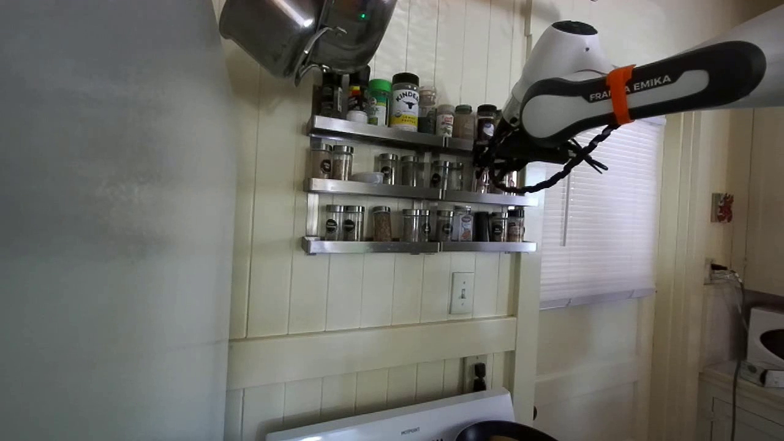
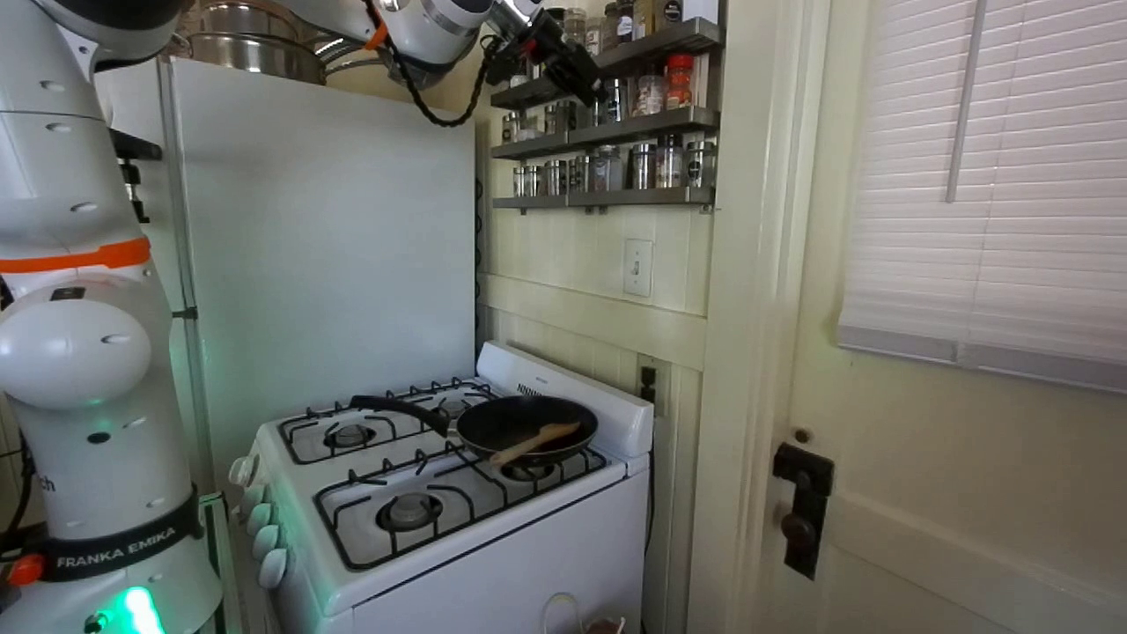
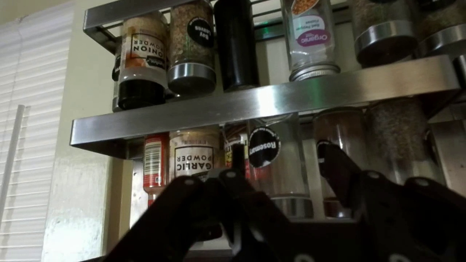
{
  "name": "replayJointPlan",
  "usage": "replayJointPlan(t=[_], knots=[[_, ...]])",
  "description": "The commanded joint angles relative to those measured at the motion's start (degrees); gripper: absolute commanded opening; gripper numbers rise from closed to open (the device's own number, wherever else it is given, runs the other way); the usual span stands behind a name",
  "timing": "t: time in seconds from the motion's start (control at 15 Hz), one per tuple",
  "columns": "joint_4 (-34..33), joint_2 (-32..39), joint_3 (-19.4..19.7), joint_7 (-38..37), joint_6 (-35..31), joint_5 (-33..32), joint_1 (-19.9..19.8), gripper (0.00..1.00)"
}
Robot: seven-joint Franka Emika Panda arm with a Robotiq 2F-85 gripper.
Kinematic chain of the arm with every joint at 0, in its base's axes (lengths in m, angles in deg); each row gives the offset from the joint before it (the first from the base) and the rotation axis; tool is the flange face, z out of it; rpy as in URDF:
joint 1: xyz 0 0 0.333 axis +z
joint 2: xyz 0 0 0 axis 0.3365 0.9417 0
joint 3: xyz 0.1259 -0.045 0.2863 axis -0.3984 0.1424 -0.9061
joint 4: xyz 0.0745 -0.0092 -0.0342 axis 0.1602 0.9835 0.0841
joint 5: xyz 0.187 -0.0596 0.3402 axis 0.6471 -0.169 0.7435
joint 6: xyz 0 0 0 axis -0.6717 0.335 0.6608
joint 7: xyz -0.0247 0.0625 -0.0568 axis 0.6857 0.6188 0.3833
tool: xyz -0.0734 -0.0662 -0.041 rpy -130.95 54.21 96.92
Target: Put the spice bottle on the stove
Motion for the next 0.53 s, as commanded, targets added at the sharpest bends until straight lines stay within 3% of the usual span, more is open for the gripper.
replayJointPlan(t=[0.0,0.27,0.47], knots=[[0.3,-0.3,0.2,1.3,-0.7,0.0,0.0,0.27],[0.6,-0.3,0.3,1.7,-2.8,-0.8,-0.2,0.00],[1.0,-0.1,0.4,1.7,-5.7,-2.4,-0.7,0.00]])
